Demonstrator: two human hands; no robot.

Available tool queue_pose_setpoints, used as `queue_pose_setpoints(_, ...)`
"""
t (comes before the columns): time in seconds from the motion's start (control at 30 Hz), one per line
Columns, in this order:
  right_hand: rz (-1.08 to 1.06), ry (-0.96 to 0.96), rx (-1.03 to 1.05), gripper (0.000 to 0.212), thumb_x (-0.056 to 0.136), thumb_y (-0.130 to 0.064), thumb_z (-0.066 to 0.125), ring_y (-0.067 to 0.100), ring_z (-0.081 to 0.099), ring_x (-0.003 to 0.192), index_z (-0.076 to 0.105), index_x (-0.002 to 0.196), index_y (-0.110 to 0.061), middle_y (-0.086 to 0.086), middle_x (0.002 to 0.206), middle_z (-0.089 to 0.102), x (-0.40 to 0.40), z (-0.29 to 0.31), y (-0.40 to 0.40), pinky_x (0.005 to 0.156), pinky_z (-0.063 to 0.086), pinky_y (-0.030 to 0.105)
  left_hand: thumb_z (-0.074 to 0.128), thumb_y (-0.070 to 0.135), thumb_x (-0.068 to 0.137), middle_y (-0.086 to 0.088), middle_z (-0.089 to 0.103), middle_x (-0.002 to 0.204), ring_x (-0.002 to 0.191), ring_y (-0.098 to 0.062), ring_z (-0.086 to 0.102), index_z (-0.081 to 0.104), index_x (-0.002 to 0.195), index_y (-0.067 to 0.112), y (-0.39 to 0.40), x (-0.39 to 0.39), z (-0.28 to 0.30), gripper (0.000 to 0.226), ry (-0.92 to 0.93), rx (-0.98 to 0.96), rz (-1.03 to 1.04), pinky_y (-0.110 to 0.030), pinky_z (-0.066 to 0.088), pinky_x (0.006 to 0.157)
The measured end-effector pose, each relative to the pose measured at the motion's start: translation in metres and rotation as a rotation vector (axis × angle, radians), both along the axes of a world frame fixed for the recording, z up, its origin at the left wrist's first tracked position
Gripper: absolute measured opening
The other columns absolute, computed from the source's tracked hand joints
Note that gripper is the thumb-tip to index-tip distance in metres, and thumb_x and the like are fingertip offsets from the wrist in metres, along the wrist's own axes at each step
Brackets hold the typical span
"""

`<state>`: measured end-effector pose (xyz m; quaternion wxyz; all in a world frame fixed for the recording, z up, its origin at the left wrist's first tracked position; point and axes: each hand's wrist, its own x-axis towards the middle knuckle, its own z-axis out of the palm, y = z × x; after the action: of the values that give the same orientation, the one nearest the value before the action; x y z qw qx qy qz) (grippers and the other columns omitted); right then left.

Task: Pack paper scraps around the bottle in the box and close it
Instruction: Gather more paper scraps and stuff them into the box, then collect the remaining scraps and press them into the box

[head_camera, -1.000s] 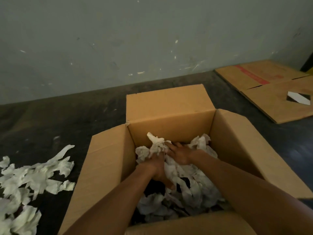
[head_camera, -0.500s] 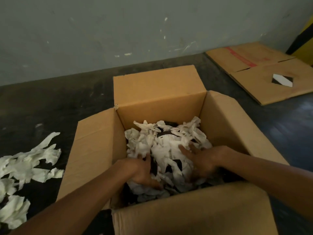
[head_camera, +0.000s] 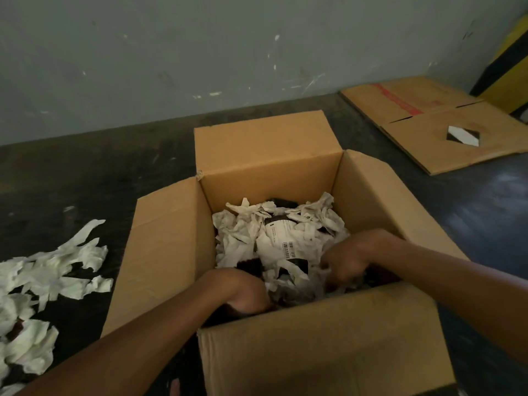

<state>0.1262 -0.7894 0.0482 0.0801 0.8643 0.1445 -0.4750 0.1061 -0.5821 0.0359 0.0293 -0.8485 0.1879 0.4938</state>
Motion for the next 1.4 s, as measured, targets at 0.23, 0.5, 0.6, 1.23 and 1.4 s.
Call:
queue_pose_setpoints(0.23, -0.154, 0.015, 0.049, 0.042, 0.096, -0.043, 0.048, 0.02, 0.061, 0.099, 0.054, 0.128, -0.016, 0.005, 0.119, 0.059, -0.002, 0.011, 0.005, 0.083, 0.055, 0.038, 0.038, 0.037, 0.099, -0.011, 0.051, 0.141, 0.123, -0.029, 0.051, 0.049, 0.138, 0.01, 0.013, 0.0, -0.013, 0.049, 0.012, -0.024, 0.04, -0.043, 0.041, 0.105)
queue_pose_setpoints(0.5, -0.253, -0.532, 0.284, 0.06, 0.1, -0.045, 0.037, 0.028, 0.037, 0.137, 0.03, 0.149, -0.011, 0.009, 0.153, 0.036, -0.006, 0.071, 0.038, 0.108, 0.033, 0.037, 0.037, 0.036, 0.097, -0.009, 0.057, 0.131, 0.114, -0.029, 0.055, 0.05, 0.132, 0.022, 0.054, -0.01, 0.048, 0.04, -0.803, -0.396, 0.126, -0.04, 0.048, 0.086)
queue_pose_setpoints(0.6, -0.276, -0.679, 0.303, 0.072, 0.096, -0.059, 0.03, 0.032, 0.012, 0.147, 0.003, 0.154, -0.025, 0.007, 0.162, 0.008, -0.025, 0.078, 0.072, 0.117, 0.019, 0.047, 0.036, 0.034, 0.097, -0.006, 0.044, 0.146, 0.133, -0.027, 0.038, 0.041, 0.14, 0.022, 0.092, -0.031, 0.064, 0.045, -1.052, -0.428, 0.14, -0.046, 0.035, 0.106)
queue_pose_setpoints(1.23, -0.013, -0.718, 0.506, 0.076, 0.094, -0.062, 0.034, 0.028, -0.007, 0.149, -0.009, 0.151, -0.036, 0.004, 0.162, -0.01, -0.191, 0.028, 0.417, 0.117, 0.01, 0.055, 0.032, 0.059, 0.095, -0.006, -0.003, 0.164, 0.149, -0.036, -0.005, 0.006, 0.153, 0.032, 0.433, -0.249, 0.005, 0.069, -0.945, -0.212, 0.666, -0.058, 0.005, 0.119)
queue_pose_setpoints(1.4, 0.057, -0.555, 0.482, 0.089, 0.086, -0.072, 0.038, 0.03, -0.014, 0.147, -0.02, 0.146, -0.044, 0.004, 0.16, -0.023, -0.224, -0.042, 0.467, 0.117, 0.006, 0.058, 0.037, 0.073, 0.086, -0.009, -0.015, 0.162, 0.147, -0.04, -0.013, -0.012, 0.152, 0.034, 0.488, -0.298, -0.053, 0.09, -0.808, -0.164, 0.878, -0.061, 0.002, 0.117)
